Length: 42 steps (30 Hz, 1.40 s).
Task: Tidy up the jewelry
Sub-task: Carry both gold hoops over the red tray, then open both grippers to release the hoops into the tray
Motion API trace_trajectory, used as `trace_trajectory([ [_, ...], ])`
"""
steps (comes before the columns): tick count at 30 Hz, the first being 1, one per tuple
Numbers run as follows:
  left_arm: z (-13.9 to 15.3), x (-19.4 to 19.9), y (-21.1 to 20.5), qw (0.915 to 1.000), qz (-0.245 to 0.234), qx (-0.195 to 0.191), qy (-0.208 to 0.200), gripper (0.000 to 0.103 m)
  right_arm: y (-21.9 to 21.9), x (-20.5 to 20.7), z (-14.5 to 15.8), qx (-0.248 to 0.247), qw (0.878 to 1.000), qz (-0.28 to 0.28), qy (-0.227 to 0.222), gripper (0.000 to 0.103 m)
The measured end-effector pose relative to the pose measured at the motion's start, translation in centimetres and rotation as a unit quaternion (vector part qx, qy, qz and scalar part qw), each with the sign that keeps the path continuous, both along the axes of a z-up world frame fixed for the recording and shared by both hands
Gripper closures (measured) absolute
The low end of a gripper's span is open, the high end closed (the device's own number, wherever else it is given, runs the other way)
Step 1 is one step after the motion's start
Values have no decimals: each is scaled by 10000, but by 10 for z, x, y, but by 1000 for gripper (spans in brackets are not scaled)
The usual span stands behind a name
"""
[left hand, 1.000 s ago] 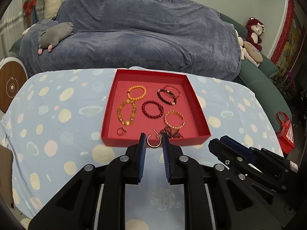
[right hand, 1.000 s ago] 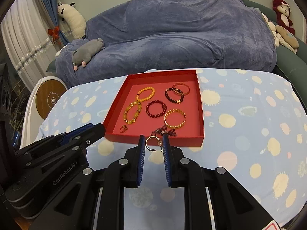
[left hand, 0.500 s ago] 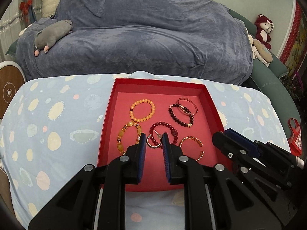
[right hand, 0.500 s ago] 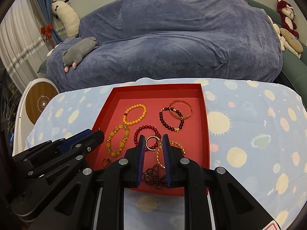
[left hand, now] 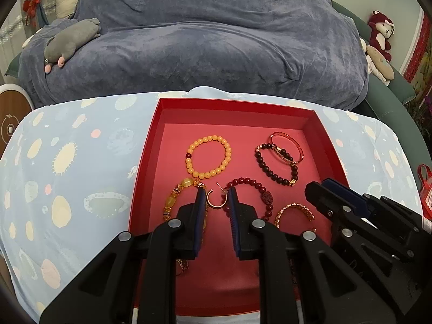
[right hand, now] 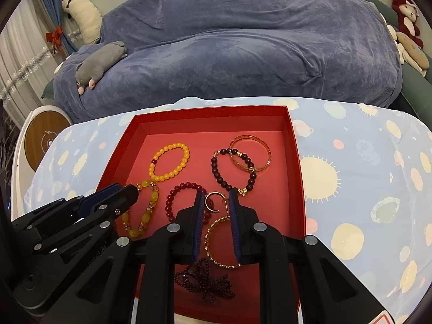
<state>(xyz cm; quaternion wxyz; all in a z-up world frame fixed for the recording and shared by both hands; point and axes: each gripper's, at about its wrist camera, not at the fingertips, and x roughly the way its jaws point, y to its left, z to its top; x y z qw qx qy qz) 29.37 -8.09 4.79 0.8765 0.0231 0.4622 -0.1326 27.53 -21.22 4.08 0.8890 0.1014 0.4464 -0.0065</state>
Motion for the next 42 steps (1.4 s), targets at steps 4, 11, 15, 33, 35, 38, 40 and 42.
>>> trace_trajectory([
  [4, -5, 4, -3, 10000, -5, 29, 33, 86, -1, 4, -4, -37, 10000, 11, 28, 86],
  [11, -10, 9, -7, 9999, 25, 63, 87, 86, -3, 10, -11, -58, 9999, -29, 91, 86],
  [15, -11, 12, -7, 9999, 46, 82, 109, 86, -2, 12, -13, -104, 9999, -11, 121, 86],
  [33, 5, 1, -2, 9997, 192, 161, 21, 63, 5, -2, 0, -198, 9997, -39, 109, 81],
  [35, 10, -2, -1, 9997, 192, 146, 3, 63, 6, -7, 5, -219, 9997, -50, 90, 81],
  [38, 18, -9, 1, 9997, 209, 125, -43, 63, 8, -15, 12, -228, 9997, -64, 61, 80],
  [40, 23, -14, 2, 9997, 208, 119, -77, 63, 10, -20, 17, -238, 9997, -78, 43, 80],
  [42, 29, -20, 3, 9996, 207, 128, -111, 63, 11, -27, 23, -278, 9996, -108, 28, 78],
])
